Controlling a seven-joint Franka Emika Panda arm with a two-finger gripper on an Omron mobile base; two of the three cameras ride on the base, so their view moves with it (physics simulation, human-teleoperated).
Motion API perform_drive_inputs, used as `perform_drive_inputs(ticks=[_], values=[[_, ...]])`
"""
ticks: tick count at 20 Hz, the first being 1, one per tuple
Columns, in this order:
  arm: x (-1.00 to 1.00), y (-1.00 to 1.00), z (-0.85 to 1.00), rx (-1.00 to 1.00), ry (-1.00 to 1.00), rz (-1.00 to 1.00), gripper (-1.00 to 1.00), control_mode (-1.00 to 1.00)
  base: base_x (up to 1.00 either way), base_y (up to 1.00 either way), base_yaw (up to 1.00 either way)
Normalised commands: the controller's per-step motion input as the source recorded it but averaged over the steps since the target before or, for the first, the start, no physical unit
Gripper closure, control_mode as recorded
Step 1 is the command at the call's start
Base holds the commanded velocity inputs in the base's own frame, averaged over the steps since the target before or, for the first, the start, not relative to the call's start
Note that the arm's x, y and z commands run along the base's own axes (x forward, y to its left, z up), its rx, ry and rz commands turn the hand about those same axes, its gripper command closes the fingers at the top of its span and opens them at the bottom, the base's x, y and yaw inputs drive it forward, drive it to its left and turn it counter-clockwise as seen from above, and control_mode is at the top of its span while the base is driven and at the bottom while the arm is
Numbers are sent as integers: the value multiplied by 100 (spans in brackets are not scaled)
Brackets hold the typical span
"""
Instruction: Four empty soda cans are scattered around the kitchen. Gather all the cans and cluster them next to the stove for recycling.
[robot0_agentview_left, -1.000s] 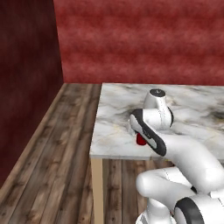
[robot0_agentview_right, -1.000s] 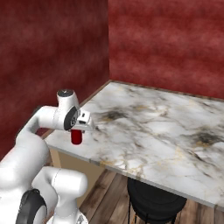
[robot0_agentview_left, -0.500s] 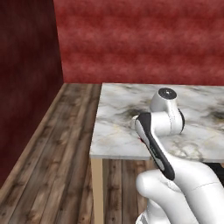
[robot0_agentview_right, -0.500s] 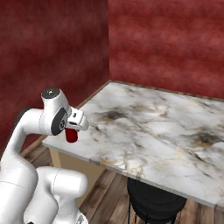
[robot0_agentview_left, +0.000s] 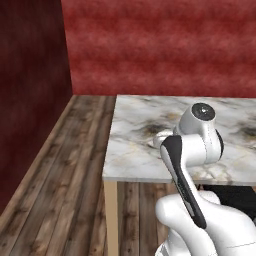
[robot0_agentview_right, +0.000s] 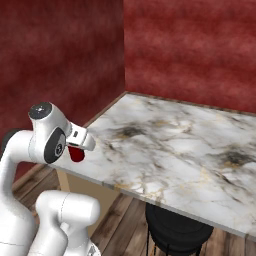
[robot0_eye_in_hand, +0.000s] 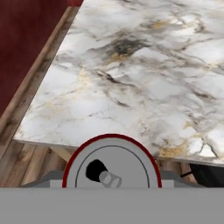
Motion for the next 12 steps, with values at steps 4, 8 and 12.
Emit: perform_drive_inputs(ticks=[4, 8, 12], values=[[-47, -12, 16, 1, -8, -2, 100, -100, 0, 0, 0], [-62, -17, 14, 5, -6, 0, 100, -100, 0, 0, 0], [-43, -10, 14, 7, -1, 0, 100, -100, 0, 0, 0]])
